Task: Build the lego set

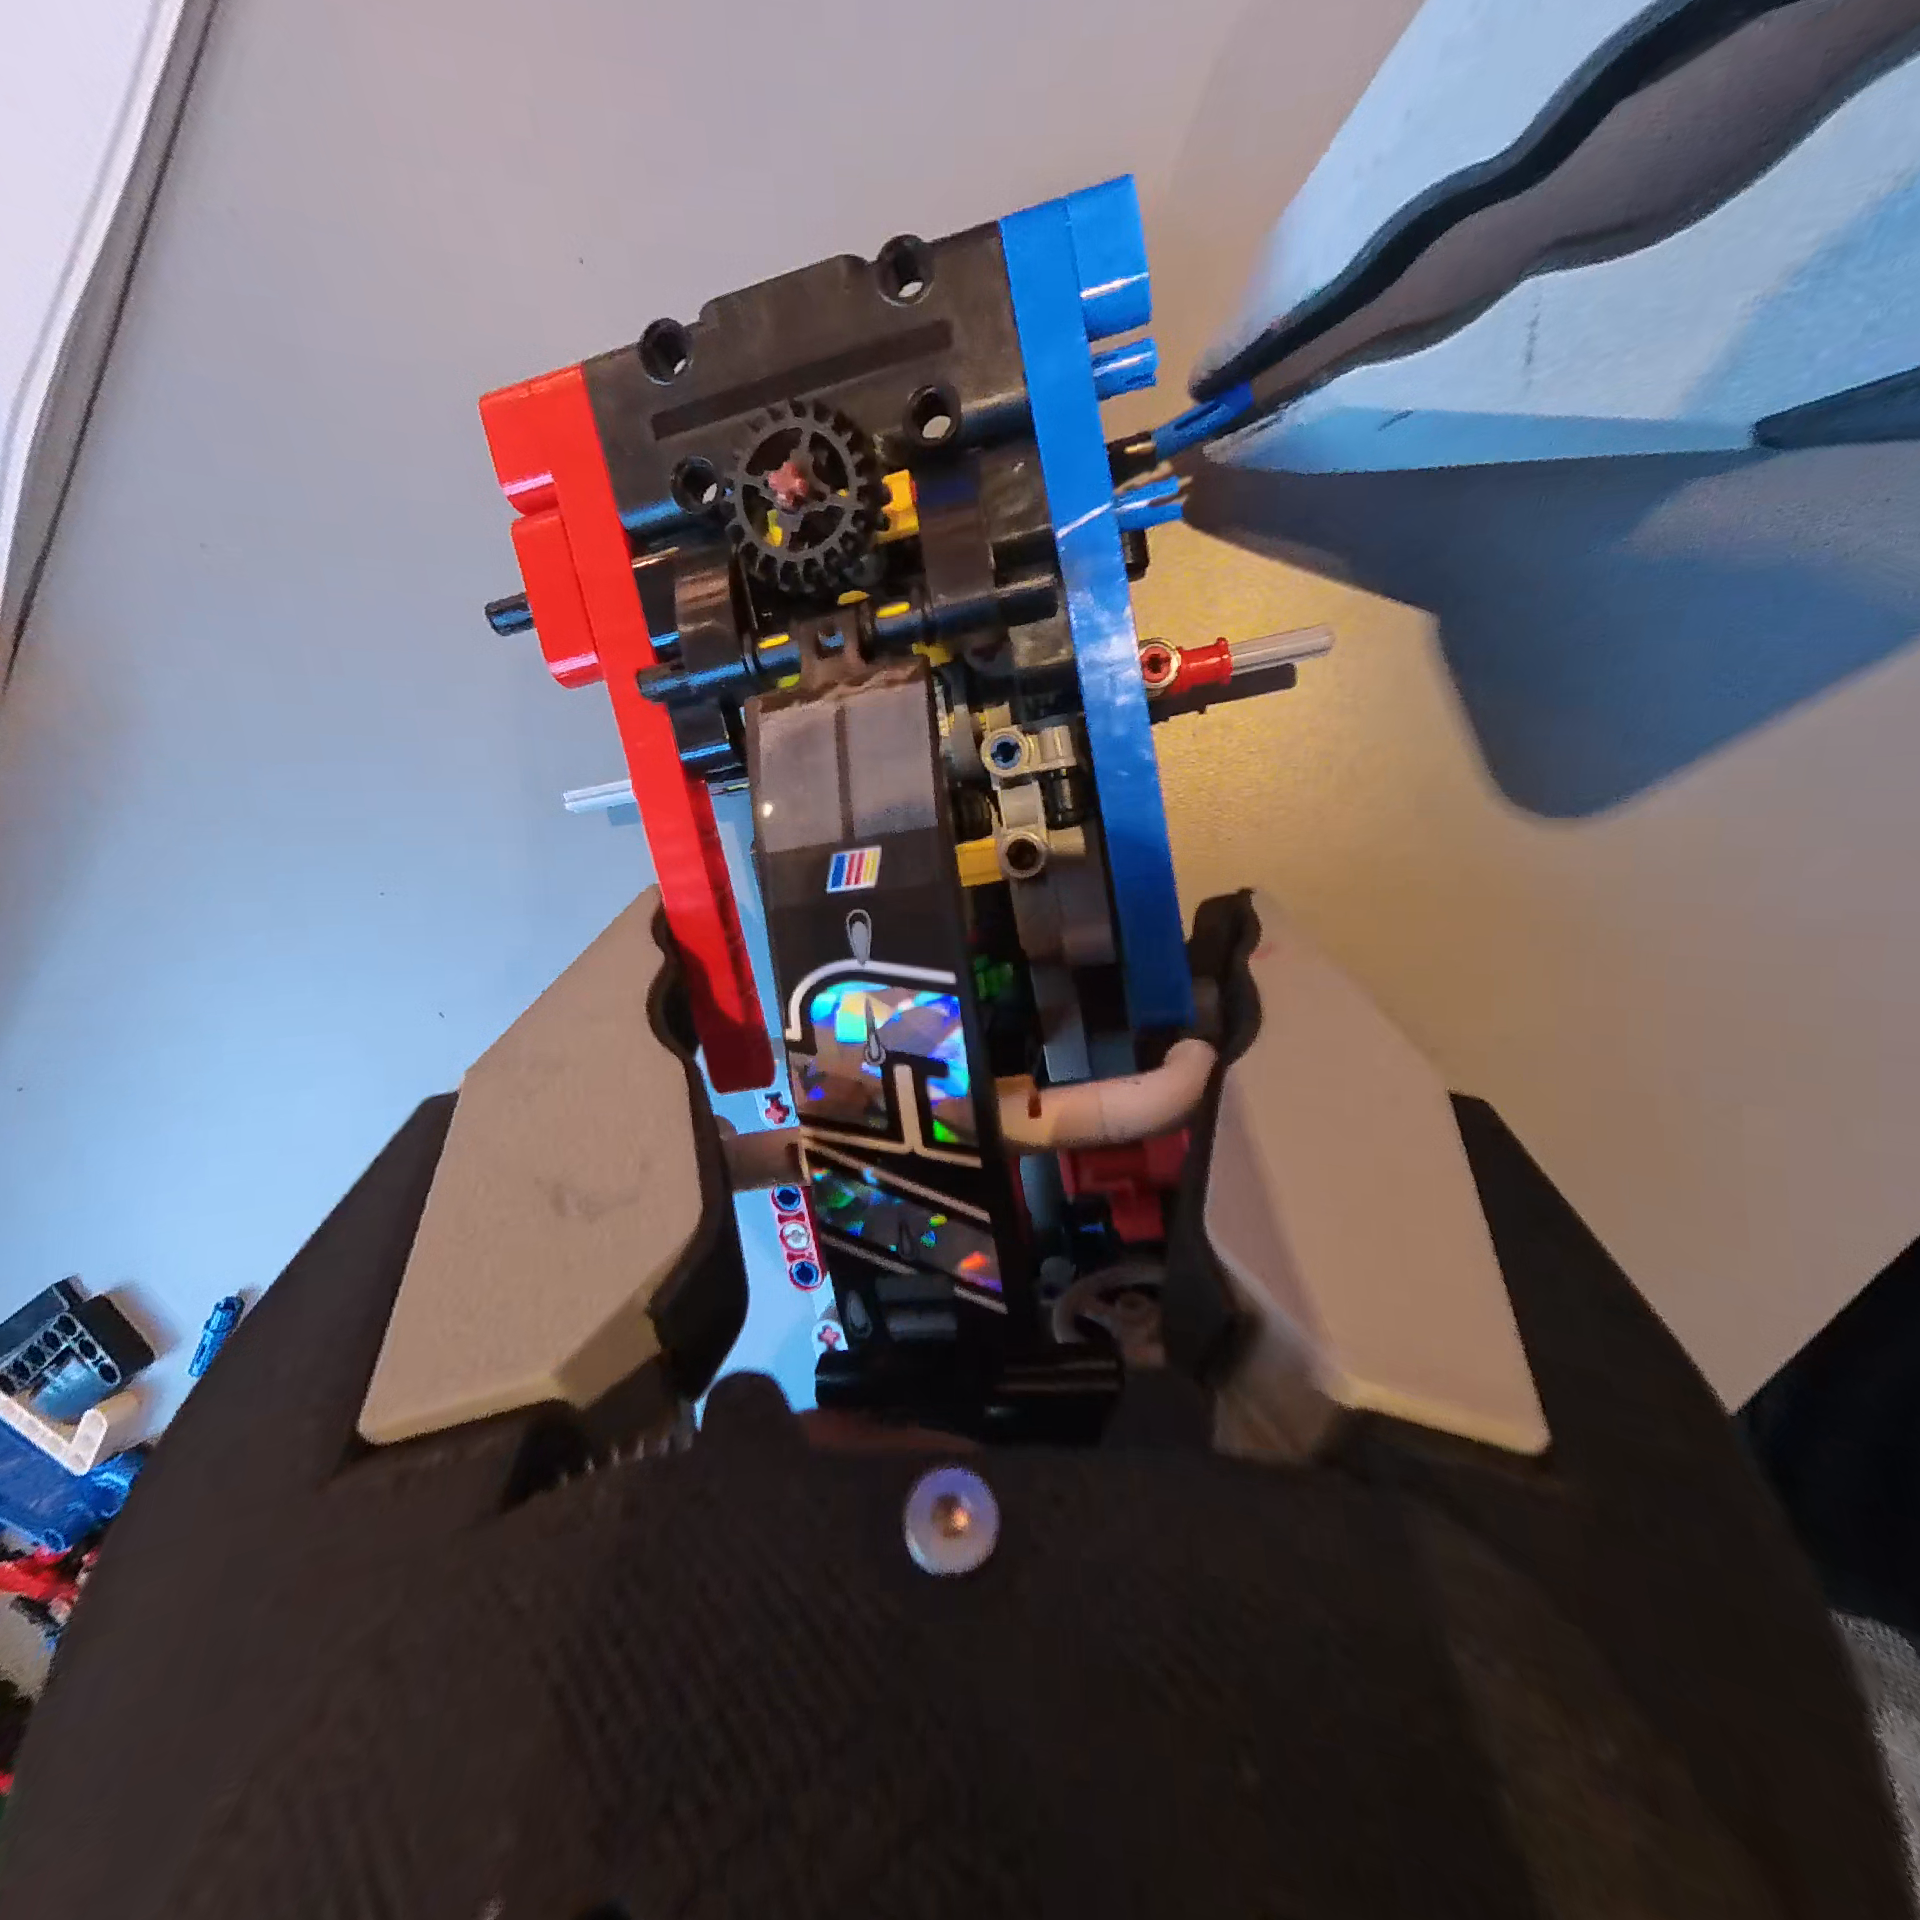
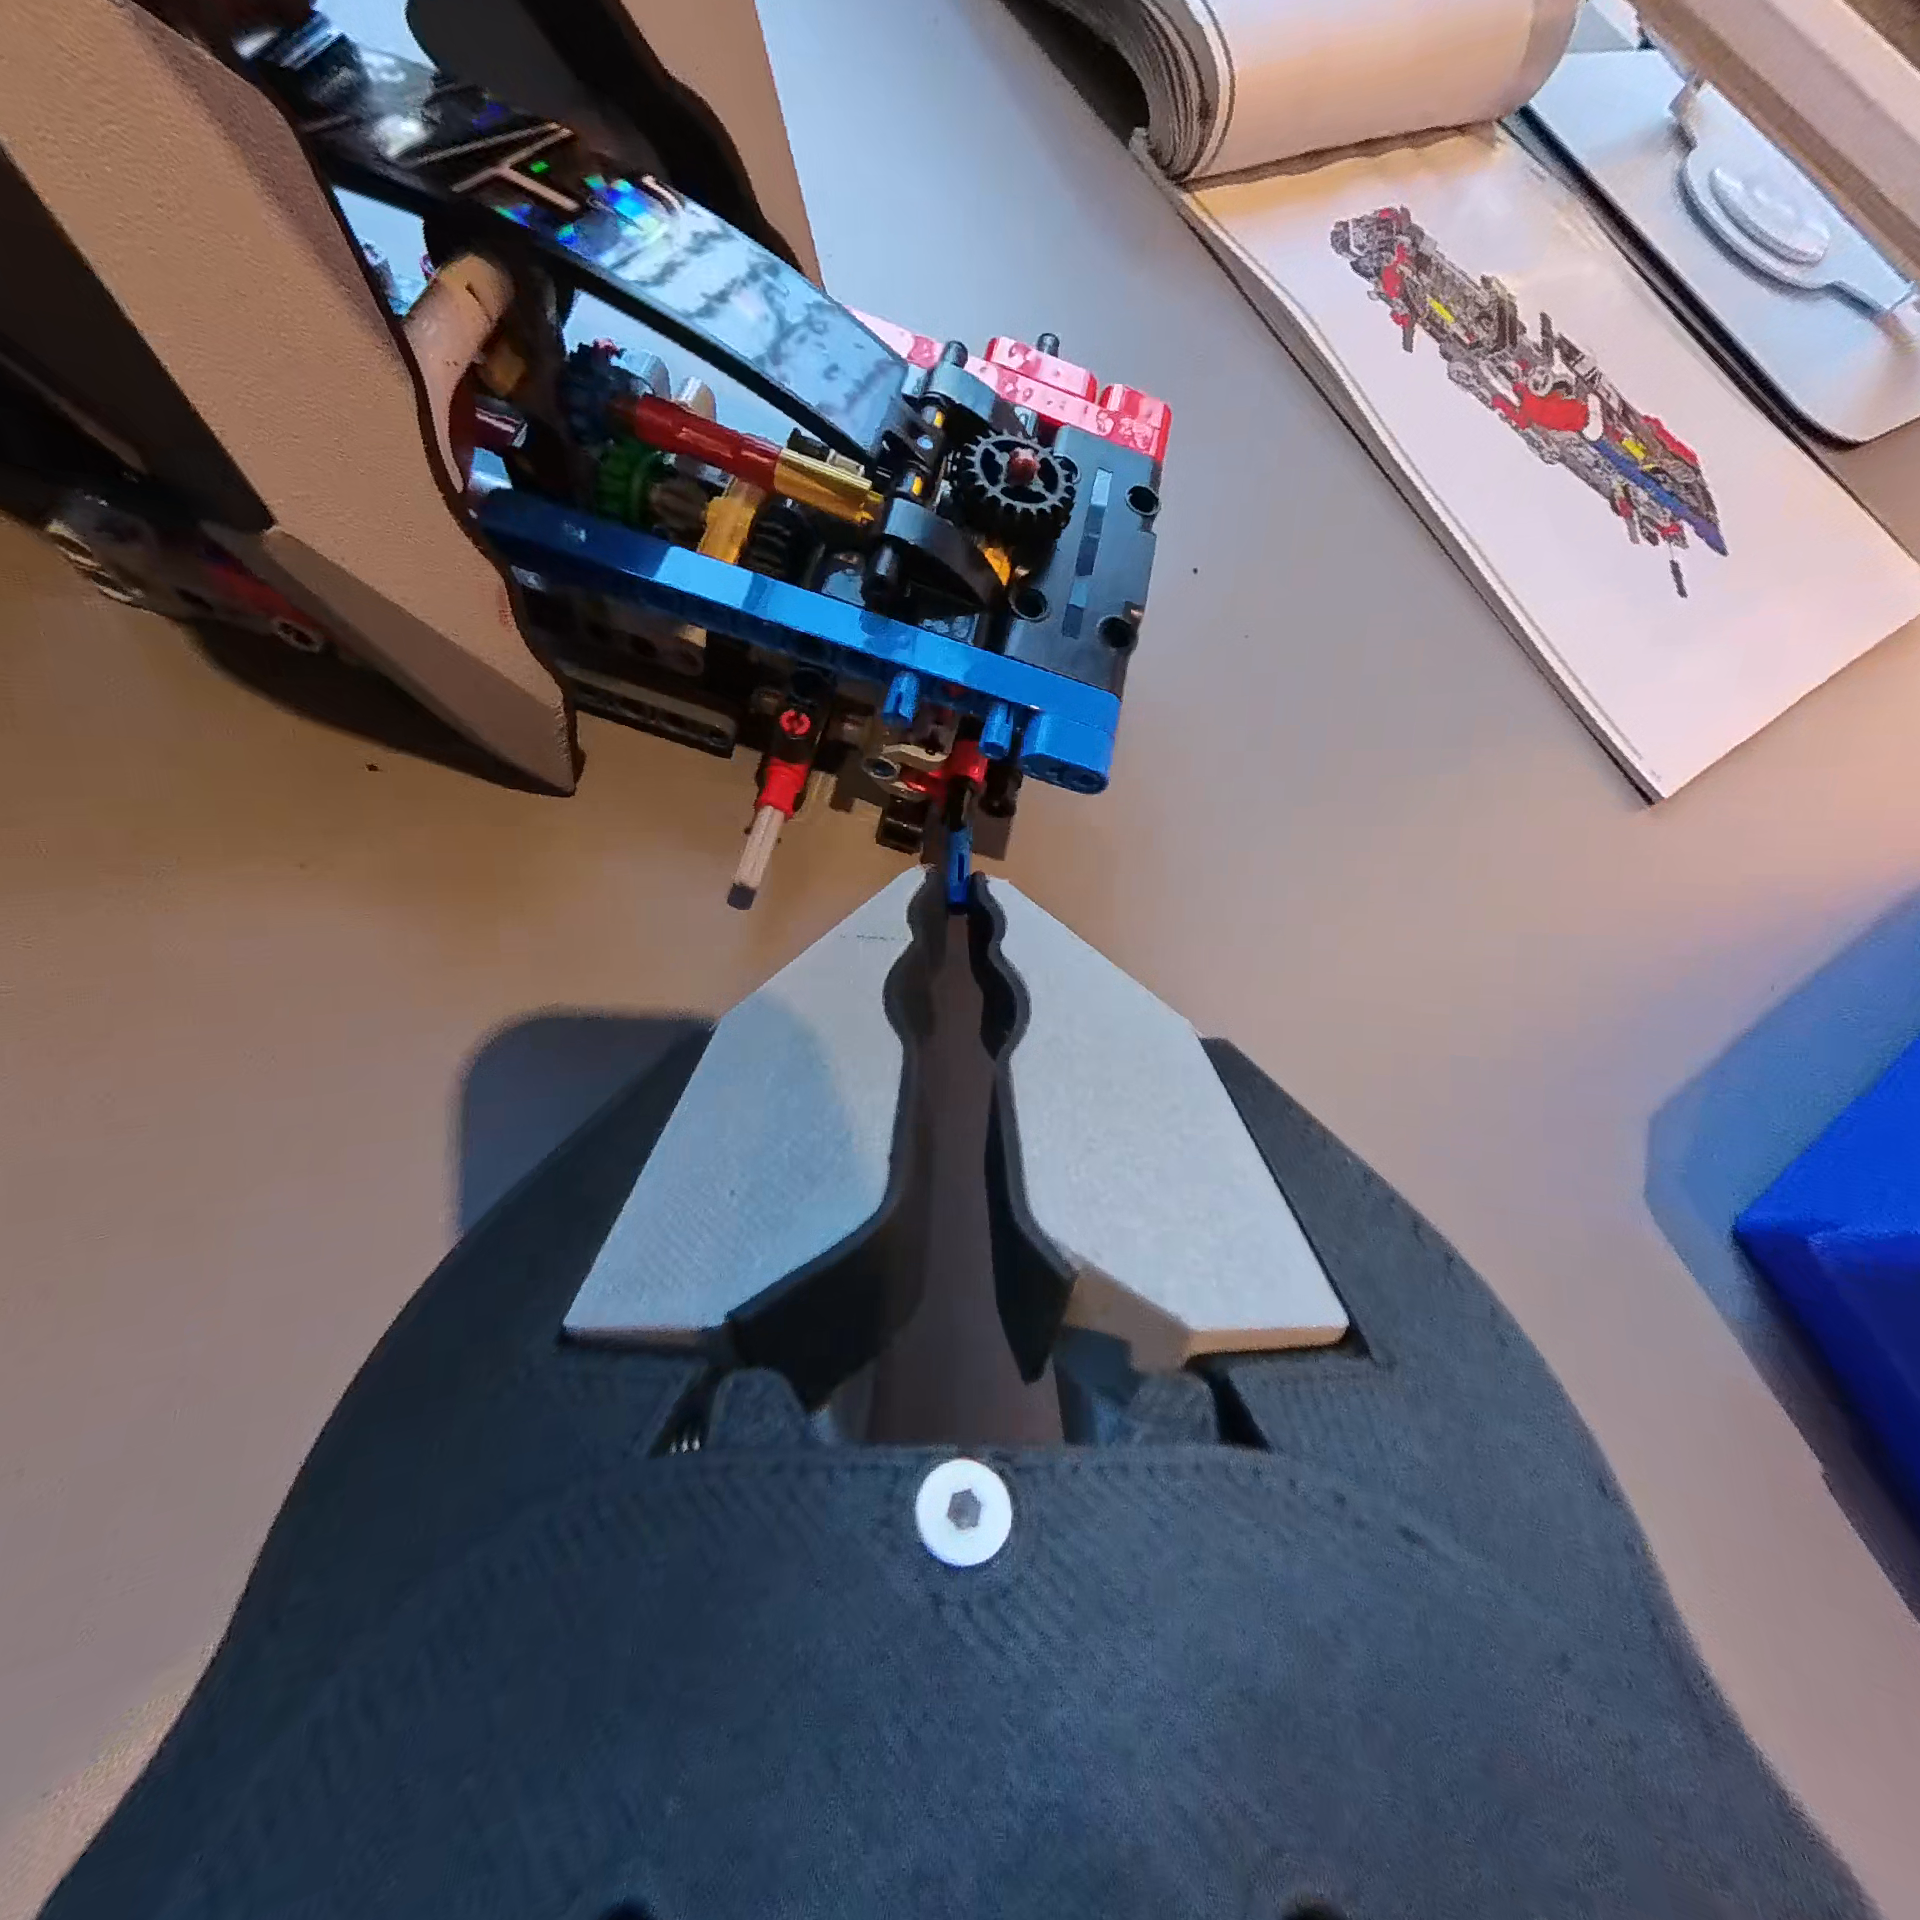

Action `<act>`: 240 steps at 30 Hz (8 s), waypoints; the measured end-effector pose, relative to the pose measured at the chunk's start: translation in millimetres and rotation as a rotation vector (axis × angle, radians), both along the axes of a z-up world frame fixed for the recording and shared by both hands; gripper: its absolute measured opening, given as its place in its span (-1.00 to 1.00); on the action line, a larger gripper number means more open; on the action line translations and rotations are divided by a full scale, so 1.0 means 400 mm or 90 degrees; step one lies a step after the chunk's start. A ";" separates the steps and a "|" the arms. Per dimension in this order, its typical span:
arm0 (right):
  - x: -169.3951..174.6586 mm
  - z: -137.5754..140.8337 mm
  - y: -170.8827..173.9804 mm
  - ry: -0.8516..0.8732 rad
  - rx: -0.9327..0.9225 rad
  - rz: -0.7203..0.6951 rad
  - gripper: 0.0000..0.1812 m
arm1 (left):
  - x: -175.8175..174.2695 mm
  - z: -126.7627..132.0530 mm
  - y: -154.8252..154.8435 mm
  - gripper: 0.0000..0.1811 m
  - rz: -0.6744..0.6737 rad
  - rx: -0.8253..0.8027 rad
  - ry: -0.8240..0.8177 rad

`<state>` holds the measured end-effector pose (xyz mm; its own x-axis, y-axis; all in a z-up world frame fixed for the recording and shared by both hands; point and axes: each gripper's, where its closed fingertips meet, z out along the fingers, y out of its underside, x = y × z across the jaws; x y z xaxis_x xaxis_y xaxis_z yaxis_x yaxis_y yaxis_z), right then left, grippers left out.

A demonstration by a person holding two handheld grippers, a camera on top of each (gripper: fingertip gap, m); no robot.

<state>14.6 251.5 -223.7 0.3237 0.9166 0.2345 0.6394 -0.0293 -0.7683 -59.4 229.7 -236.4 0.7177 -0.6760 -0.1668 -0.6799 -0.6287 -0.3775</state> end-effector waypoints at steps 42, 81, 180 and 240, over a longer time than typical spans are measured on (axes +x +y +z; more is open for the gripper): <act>-0.016 -0.020 0.017 0.023 -0.141 -0.077 -1.00 | 0.009 -0.008 -0.018 0.14 0.006 -0.037 -0.041; -0.029 0.000 0.029 0.044 -0.159 0.020 -1.00 | 0.015 -0.002 -0.029 0.11 0.008 -0.040 -0.053; 0.030 0.083 -0.025 0.148 -0.178 0.381 -0.33 | -0.264 0.071 -0.248 0.07 0.050 -0.038 -0.253; 0.189 0.155 0.078 0.293 -0.131 0.216 -0.42 | -0.176 0.112 0.123 -0.37 0.173 0.195 -0.297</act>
<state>90.2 282.6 -161.7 0.0321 0.9981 -0.0534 0.2429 -0.0596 -0.9682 -129.9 278.7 -191.7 0.9014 -0.4302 0.0486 -0.2308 -0.5725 -0.7868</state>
